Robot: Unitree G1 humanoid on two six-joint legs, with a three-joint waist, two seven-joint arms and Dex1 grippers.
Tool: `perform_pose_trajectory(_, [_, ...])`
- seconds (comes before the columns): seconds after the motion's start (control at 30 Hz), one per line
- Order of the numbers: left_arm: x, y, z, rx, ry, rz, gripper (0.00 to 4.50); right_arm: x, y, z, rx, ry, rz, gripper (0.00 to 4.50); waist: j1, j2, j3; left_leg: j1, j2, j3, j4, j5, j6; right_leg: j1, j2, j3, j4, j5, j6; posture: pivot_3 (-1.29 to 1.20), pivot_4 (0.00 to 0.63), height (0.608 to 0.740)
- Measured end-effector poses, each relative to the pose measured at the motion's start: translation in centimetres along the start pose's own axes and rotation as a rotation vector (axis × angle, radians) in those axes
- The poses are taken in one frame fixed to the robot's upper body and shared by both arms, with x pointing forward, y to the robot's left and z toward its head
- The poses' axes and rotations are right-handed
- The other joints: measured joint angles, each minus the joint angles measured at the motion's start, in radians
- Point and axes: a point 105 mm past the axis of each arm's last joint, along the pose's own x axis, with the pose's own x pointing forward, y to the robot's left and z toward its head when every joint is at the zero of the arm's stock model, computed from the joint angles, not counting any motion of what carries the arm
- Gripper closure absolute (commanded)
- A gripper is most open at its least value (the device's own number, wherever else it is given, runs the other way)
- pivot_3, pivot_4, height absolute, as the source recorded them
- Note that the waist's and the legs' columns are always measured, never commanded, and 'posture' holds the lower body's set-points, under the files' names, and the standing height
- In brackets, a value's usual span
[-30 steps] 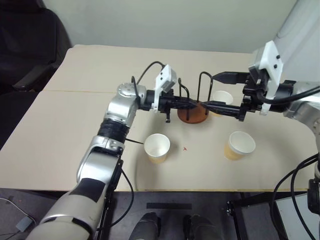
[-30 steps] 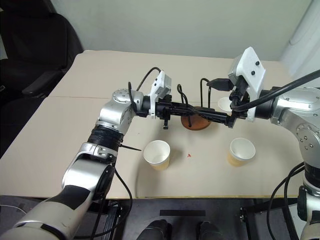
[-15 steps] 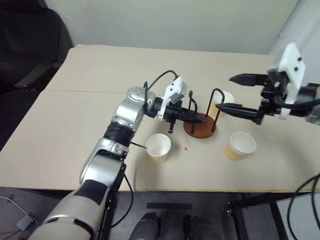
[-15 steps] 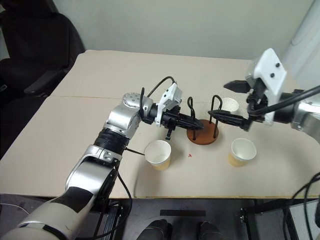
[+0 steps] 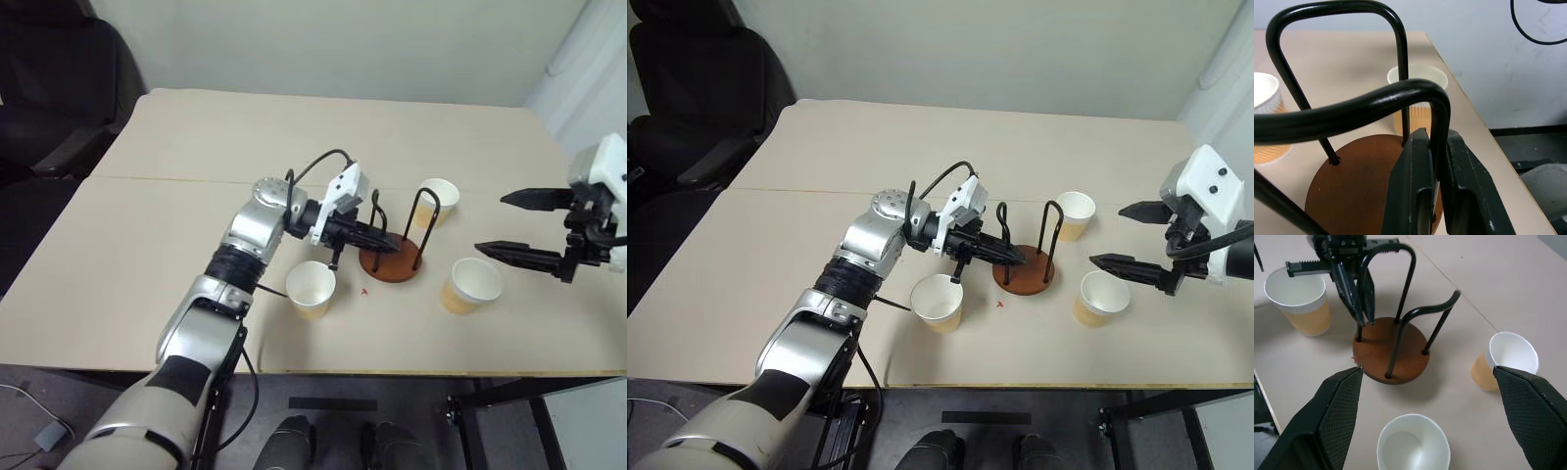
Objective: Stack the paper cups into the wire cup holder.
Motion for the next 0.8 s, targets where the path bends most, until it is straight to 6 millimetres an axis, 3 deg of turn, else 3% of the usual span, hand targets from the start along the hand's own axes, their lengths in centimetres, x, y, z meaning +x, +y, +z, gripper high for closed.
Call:
perform_pose_trajectory(0.37, [0.1, -0.5, -0.7, 0.036, 0.063, -0.034, 4.48, 0.0, -0.1, 0.3, -0.019, -0.010, -0.021, 0.14, 0.000, 0.000, 0.000, 0.001, 0.000, 0.000, 0.001, 0.000, 0.001, 0.000, 0.000, 0.000, 0.000, 0.000, 0.001, 0.00, 0.150, 0.740])
perform_pose_trajectory(0.5, [-0.2, -0.5, -1.4, 0.031, 0.085, -0.022, 3.34, 0.0, -0.2, 0.5, -0.024, -0.018, -0.027, 0.14, 0.000, 0.000, 0.000, 0.001, 0.000, 0.000, 0.001, -0.001, 0.002, 0.000, 0.000, 0.000, 0.000, 0.000, 0.001, 0.00, 0.150, 0.740])
perform_pose_trajectory(0.8, [-0.4, -1.0, -1.5, 0.044, 0.101, -0.039, 0.08, 0.0, -0.4, 0.8, -0.038, -0.035, -0.027, 0.14, 0.000, 0.000, 0.000, 0.001, 0.000, 0.000, 0.001, -0.001, 0.002, 0.000, 0.000, 0.000, 0.000, 0.000, 0.001, 0.00, 0.150, 0.740])
